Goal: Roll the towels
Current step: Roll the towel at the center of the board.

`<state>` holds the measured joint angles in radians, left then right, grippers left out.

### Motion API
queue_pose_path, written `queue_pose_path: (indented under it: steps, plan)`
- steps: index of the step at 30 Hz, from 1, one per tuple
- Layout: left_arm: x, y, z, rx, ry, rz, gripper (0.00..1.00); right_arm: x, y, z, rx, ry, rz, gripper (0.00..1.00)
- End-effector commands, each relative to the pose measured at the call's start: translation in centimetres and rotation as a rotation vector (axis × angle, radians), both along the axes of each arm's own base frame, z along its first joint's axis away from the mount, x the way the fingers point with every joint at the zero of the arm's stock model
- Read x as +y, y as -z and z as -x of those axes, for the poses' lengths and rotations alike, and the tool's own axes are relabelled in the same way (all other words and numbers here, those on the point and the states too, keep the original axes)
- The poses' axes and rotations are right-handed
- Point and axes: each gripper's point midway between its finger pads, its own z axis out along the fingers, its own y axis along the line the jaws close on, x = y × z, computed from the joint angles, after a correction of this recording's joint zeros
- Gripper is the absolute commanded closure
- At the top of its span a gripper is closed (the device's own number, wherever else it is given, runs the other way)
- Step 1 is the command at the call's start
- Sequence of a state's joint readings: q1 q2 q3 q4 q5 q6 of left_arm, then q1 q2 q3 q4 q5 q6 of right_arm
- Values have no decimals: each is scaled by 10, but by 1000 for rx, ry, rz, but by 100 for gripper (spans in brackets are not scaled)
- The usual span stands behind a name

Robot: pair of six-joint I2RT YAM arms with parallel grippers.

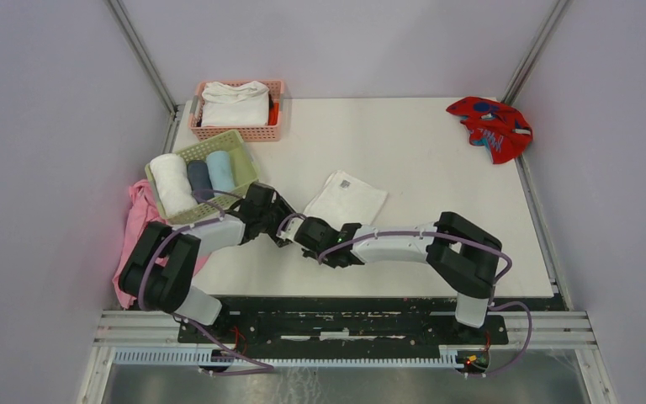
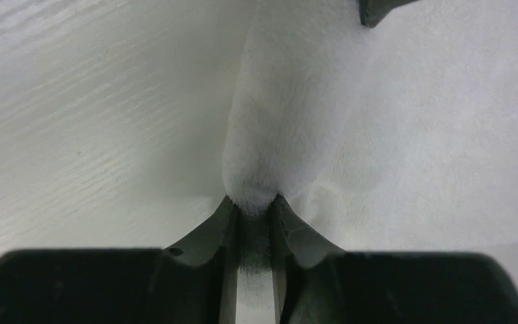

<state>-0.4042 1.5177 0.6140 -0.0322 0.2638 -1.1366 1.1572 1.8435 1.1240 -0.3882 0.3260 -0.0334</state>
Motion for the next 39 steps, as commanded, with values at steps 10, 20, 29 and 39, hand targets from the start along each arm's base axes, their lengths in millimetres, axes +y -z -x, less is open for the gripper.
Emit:
queue_pose_path:
  steps: [10,20,29,39]
  plan:
    - [55,-42,10,-186,-79,-170,20,31,-31,51,799,-65,-528,85]
    - [39,-46,28,-211,-52,-18,19,16,-25,28,1125,100,-795,85]
    - [11,-36,13,-179,10,48,19,-2,8,21,1225,275,-769,83]
    - [-2,-23,2,-147,-8,57,21,-9,27,18,1245,353,-725,82]
